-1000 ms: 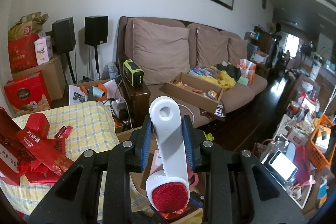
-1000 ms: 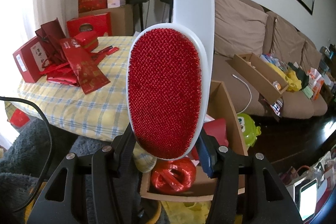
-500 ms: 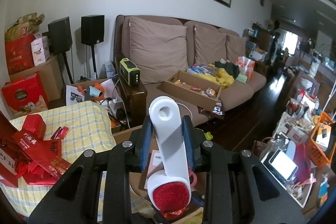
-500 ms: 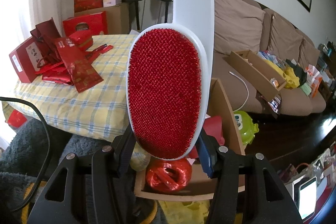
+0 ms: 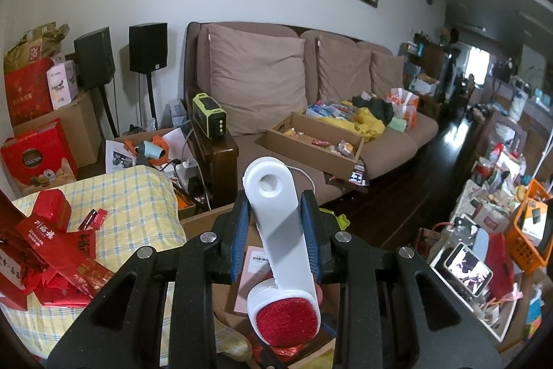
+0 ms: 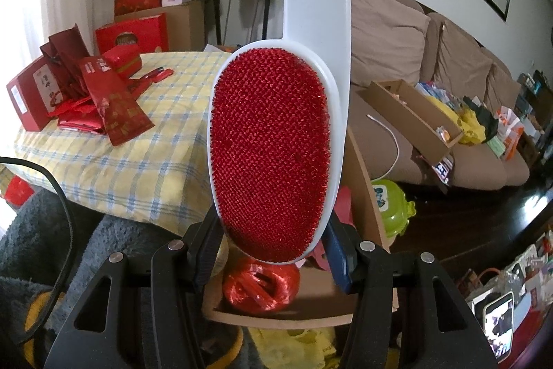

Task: Organize objects
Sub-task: 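Move the lint roller with both grippers over the open cardboard box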

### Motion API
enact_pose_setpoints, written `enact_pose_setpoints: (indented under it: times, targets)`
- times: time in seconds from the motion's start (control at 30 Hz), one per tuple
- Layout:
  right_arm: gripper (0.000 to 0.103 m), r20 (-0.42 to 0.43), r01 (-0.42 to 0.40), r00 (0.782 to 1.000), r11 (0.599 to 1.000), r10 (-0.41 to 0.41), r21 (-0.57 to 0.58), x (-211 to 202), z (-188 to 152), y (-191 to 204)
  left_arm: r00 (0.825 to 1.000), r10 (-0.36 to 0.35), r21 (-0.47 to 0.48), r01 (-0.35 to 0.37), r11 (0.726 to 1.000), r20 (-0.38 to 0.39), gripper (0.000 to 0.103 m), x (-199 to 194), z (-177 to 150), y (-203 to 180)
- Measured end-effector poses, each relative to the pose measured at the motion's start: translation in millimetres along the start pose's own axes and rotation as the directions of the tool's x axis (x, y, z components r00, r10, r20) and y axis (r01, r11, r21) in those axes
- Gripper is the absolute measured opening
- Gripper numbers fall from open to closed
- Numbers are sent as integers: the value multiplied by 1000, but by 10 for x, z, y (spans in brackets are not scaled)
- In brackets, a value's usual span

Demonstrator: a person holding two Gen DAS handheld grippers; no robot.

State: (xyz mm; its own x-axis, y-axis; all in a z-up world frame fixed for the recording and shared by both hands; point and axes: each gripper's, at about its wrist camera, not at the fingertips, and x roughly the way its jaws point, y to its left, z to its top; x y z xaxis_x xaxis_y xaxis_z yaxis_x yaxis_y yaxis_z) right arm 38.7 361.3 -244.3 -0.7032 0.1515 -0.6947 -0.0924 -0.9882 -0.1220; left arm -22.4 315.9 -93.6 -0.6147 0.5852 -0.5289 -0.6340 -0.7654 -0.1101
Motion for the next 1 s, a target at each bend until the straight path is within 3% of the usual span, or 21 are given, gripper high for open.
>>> enact_pose_setpoints:
  times: [1.0]
  targets:
    - [55,-53,-8,999,999,6,-33,105,-72,-30,999,3,-1,-3,1000,-36,28,144,-78,15]
